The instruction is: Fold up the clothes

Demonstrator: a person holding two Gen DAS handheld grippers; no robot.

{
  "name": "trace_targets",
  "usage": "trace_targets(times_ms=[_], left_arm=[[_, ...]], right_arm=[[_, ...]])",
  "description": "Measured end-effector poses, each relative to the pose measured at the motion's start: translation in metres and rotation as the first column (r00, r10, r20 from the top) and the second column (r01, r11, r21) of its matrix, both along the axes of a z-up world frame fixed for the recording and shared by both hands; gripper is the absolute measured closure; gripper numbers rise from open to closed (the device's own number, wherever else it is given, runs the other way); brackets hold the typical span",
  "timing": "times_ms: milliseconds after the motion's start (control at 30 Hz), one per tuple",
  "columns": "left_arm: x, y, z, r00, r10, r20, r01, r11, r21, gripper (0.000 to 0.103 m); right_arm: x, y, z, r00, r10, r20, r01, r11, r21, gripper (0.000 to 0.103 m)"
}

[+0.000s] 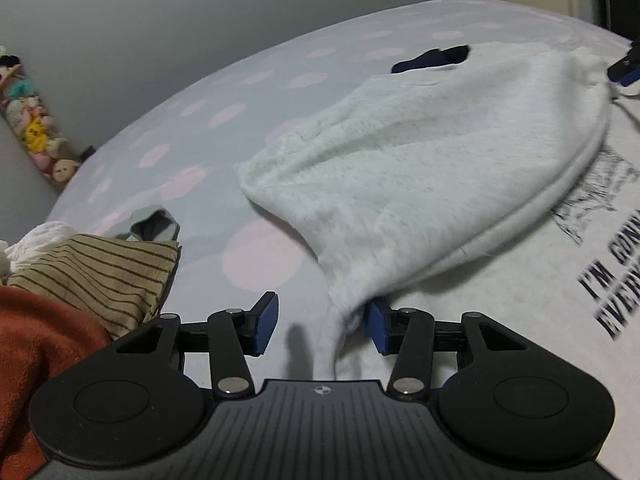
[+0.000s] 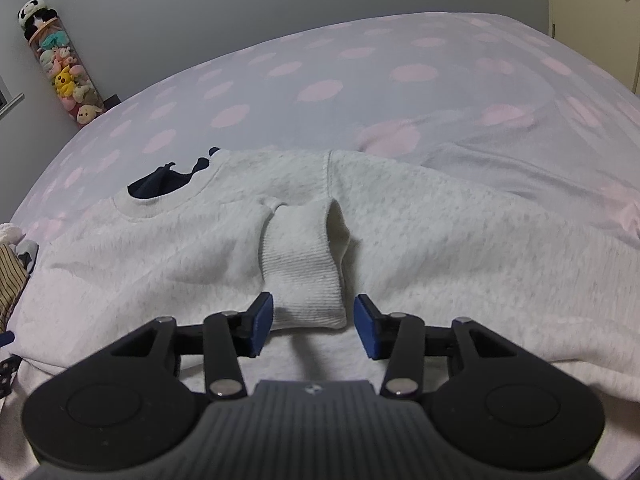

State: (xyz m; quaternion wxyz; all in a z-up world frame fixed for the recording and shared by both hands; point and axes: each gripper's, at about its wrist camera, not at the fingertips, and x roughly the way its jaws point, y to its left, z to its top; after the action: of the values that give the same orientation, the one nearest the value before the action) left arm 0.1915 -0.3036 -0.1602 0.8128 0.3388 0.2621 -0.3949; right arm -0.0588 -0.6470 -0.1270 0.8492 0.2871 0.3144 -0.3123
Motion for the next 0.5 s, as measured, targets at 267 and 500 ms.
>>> trace_targets(times_ms=[267, 500], left_arm=[[-0.009, -0.044, -0.013, 0.973, 0.173, 0.153, -0.161, 0.983, -0.088, 0.067], [-0.002, -0.033, -0.009, 0.950, 0.240, 0.199, -0.224, 0.969, -0.100, 0.089]], right_arm=[[0.006, -0.001, -0.005, 0.999, -0.012, 0.029, 0.012, 1.000, 0.020, 0.046], [0.008, 0.003, 0.004, 0.998, 0.008, 0.059, -0.009, 1.000, 0.015, 0.090]])
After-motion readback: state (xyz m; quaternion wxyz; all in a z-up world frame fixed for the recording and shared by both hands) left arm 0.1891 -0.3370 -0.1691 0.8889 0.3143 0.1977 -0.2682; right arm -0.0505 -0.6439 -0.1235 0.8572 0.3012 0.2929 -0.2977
